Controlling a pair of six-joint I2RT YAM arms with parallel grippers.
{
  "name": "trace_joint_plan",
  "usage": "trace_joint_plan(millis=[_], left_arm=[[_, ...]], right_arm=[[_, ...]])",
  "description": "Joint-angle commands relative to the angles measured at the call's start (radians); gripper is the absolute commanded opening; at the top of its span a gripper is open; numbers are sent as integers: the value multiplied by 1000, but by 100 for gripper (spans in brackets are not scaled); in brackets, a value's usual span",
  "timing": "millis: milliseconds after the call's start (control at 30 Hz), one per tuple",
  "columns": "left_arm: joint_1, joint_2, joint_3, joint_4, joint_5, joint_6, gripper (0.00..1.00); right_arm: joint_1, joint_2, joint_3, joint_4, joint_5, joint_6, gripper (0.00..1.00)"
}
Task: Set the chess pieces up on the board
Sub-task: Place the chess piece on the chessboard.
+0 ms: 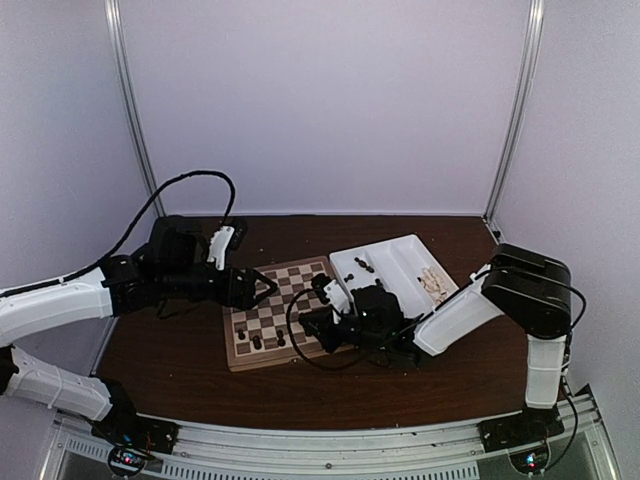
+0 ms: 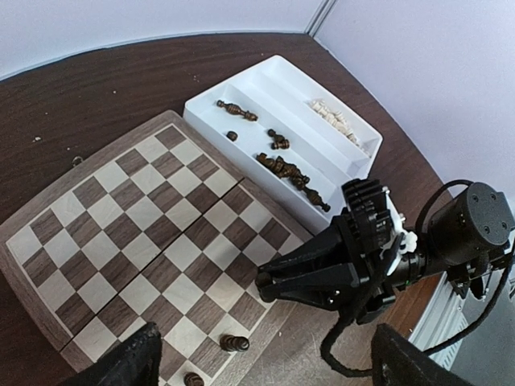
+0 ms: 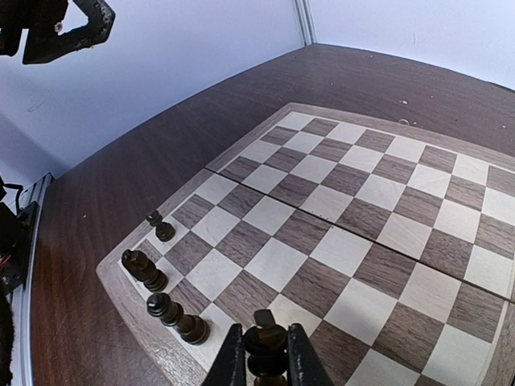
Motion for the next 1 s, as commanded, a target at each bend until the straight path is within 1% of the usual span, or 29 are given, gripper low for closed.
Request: trace_joint_plan(millis=[0, 267, 433, 767, 867, 967], left_arm=[[7, -22, -16, 12, -14, 9, 90], [8, -20, -21, 7, -15, 19, 90], [7, -15, -20, 8, -17, 22, 90], [8, -13, -24, 8, -14, 22, 90], [8, -13, -25, 7, -14, 22, 90], [7, -14, -25, 6, -14, 22, 90]], right_arm=[[15, 28, 27, 14, 31, -9, 11], [19, 38, 25, 18, 39, -15, 15], [19, 24, 7, 36, 38, -21, 22], [22, -6, -25, 51, 50, -36, 23], [23, -13, -36, 61, 51, -42, 26], [25, -25, -50, 72, 51, -51, 33]])
